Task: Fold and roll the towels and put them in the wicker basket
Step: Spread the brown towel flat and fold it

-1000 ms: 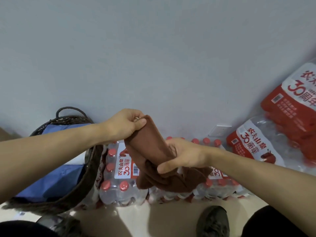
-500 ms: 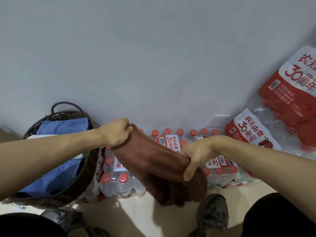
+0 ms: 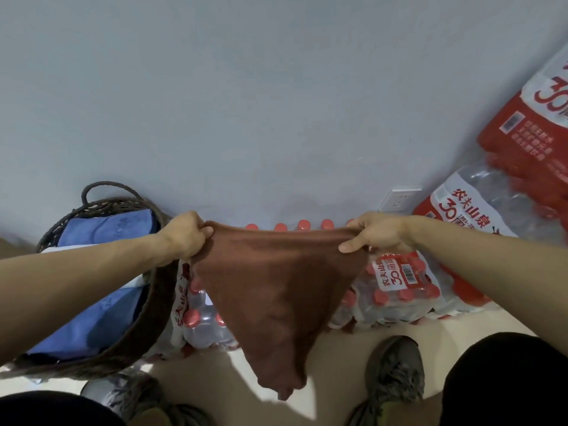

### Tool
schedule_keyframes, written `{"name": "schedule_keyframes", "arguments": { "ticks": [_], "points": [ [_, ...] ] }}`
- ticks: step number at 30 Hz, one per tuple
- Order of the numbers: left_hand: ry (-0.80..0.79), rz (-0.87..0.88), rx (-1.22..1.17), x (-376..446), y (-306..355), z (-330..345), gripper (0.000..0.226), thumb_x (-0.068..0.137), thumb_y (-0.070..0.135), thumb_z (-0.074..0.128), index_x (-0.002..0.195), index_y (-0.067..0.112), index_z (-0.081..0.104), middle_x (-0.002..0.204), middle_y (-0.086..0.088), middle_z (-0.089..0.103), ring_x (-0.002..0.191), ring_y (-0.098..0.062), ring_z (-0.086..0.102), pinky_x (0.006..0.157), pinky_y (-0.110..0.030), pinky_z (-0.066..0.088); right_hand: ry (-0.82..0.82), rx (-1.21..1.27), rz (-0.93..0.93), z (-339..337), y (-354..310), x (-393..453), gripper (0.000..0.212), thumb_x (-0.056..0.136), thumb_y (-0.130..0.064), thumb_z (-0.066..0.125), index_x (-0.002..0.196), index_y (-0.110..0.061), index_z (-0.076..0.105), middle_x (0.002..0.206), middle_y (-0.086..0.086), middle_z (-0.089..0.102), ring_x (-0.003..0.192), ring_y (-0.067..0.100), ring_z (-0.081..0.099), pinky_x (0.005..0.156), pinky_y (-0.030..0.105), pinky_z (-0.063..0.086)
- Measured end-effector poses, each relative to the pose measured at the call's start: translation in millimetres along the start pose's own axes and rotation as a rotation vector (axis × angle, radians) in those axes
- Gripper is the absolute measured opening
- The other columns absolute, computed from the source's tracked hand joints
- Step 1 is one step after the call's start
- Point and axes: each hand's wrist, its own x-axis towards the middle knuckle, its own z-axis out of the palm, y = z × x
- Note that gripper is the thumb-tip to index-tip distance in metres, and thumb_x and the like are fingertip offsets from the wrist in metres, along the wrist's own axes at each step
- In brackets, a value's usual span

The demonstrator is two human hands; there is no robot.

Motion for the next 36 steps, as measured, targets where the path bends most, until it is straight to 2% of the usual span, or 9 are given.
{"name": "schedule_keyframes", "arguments": {
  "ticks": [5, 10, 13, 17, 20, 24, 28, 32, 36],
  "points": [
    [0.003, -0.074, -0.061, 23, -6, 9, 0.041, 0.096, 0.024, 0.058, 0.06, 0.005, 0.065, 0.055, -0.008, 0.066, 0.053, -0.019, 0.062, 0.053, -0.024, 0.043, 0.269, 0.189, -0.034, -9, 9, 36, 0.013, 0.096, -0.006, 0.059, 0.105, -0.006, 0.069, 0.085, 0.011, 0.066, 0.056, 0.012, 0.056, 0.049, 0.022, 0.042],
    [0.152, -0.101, -0.088, 40, -10, 27, 0.029, 0.092, 0.029, 0.065, 0.068, 0.015, 0.057, 0.064, -0.001, 0.063, 0.067, -0.023, 0.063, 0.062, -0.028, 0.042, 0.449, 0.054, 0.011, -13, 16, 76, 0.012, 0.097, -0.014, 0.061, 0.087, -0.01, 0.067, 0.067, 0.011, 0.062, 0.052, 0.021, 0.05, 0.039, 0.021, 0.034],
    [0.229, -0.123, -0.117, 50, -12, 36, 0.025, 0.09, 0.03, 0.065, 0.071, 0.016, 0.055, 0.061, -0.001, 0.064, 0.068, -0.022, 0.065, 0.063, -0.027, 0.044, 0.496, 0.238, 0.049, -6, 9, 100, 0.009, 0.098, -0.01, 0.056, 0.09, -0.011, 0.055, 0.072, 0.014, 0.061, 0.04, 0.018, 0.055, 0.034, 0.021, 0.042],
    [0.15, -0.202, -0.246, 61, -11, 43, 0.023, 0.095, 0.024, 0.056, 0.081, 0.006, 0.06, 0.046, -0.006, 0.065, 0.043, -0.013, 0.066, 0.053, -0.025, 0.054, 0.541, 0.438, 0.05, 2, 1, 131, 0.023, 0.098, -0.009, 0.055, 0.121, -0.006, 0.051, 0.087, 0.02, 0.062, 0.069, 0.031, 0.073, 0.058, 0.037, 0.061],
    [0.135, -0.3, -0.342, 66, -10, 45, 0.018, 0.094, 0.022, 0.058, 0.094, 0.005, 0.058, 0.057, -0.013, 0.07, 0.054, -0.02, 0.071, 0.07, -0.037, 0.061, 0.531, 0.022, -0.018, 6, 2, 137, 0.005, 0.093, -0.014, 0.061, 0.098, -0.015, 0.061, 0.105, 0.016, 0.067, 0.102, 0.036, 0.067, 0.093, 0.043, 0.054],
    [0.064, -0.352, -0.26, 64, -8, 41, 0.028, 0.082, 0.016, 0.066, 0.099, -0.006, 0.062, 0.086, -0.02, 0.072, 0.082, -0.03, 0.071, 0.081, -0.04, 0.058, 0.462, -0.134, -0.085, 13, 6, 125, 0.054, 0.081, -0.005, 0.068, 0.131, -0.018, 0.051, 0.127, 0.01, 0.055, 0.104, 0.023, 0.061, 0.082, 0.024, 0.051],
    [0.084, -0.09, -0.054, 35, 5, 32, 0.037, 0.085, 0.016, 0.062, 0.113, 0.0, 0.046, 0.114, -0.019, 0.051, 0.102, -0.037, 0.057, 0.086, -0.039, 0.048, 0.484, -0.303, -0.23, 26, 12, 93, 0.068, 0.078, -0.012, 0.069, 0.138, -0.021, 0.04, 0.134, 0.001, 0.035, 0.109, 0.019, 0.053, 0.093, 0.031, 0.051],
    [-0.278, 0.224, 0.454, -17, 21, 29, 0.019, 0.09, 0.024, 0.055, 0.1, 0.009, 0.059, 0.099, -0.007, 0.065, 0.087, -0.028, 0.064, 0.072, -0.031, 0.048, 0.439, -0.828, -0.325, 42, 17, 55, 0.025, 0.081, -0.019, 0.06, 0.106, -0.02, 0.059, 0.11, 0.0, 0.052, 0.096, 0.021, 0.058, 0.085, 0.036, 0.054],
    [-0.708, -0.28, 0.472, -45, 35, 44, 0.043, 0.095, 0.038, 0.055, 0.108, -0.002, 0.066, 0.102, -0.017, 0.071, 0.073, -0.029, 0.071, 0.067, -0.035, 0.061, 0.21, -0.982, -0.111, 71, 37, 38, 0.028, 0.089, -0.043, 0.059, 0.087, -0.016, 0.052, 0.093, 0.003, 0.062, 0.084, 0.021, 0.062, 0.07, 0.032, 0.053]
  ]
}}
